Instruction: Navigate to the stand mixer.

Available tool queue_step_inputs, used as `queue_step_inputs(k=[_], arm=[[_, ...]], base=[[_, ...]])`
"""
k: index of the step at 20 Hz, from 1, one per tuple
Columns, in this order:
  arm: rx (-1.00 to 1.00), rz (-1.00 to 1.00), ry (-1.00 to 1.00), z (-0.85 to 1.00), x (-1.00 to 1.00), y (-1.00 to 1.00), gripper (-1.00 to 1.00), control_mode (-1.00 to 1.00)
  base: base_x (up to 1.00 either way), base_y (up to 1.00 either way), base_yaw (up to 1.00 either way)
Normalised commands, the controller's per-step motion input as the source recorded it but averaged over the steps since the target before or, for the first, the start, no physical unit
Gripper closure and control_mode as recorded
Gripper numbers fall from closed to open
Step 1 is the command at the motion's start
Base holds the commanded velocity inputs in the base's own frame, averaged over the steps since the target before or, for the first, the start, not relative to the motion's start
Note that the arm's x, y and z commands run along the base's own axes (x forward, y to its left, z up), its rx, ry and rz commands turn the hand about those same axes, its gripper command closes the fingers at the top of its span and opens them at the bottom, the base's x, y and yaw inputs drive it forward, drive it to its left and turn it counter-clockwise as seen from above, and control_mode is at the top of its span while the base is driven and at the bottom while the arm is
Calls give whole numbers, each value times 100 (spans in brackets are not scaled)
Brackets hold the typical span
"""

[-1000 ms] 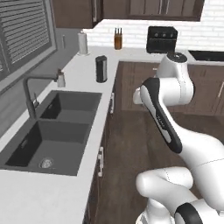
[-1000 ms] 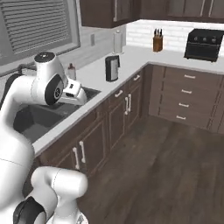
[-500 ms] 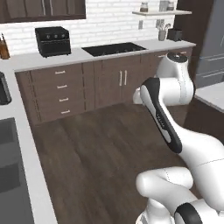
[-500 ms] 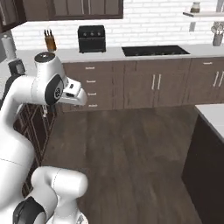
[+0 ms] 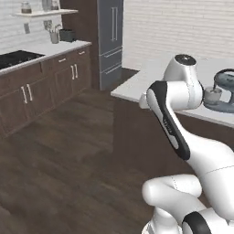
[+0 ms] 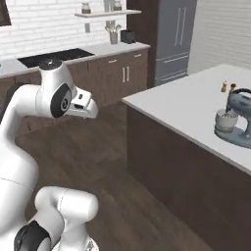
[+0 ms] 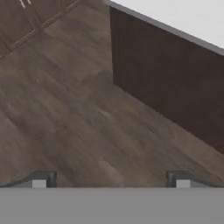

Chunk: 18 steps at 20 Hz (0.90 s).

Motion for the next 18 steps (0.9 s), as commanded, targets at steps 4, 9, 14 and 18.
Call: queue_step_inputs(k=[4,9,14,18], arm=[[0,0,0,0,0,0,-100,100],[0,0,0,0,0,0,-100,100],[0,0,0,0,0,0,-100,100],[0,0,0,0,0,0,-100,100]], base=[[0,-11,-83],[34,-8,-66],[97,-3,-22],[100,0,-7]])
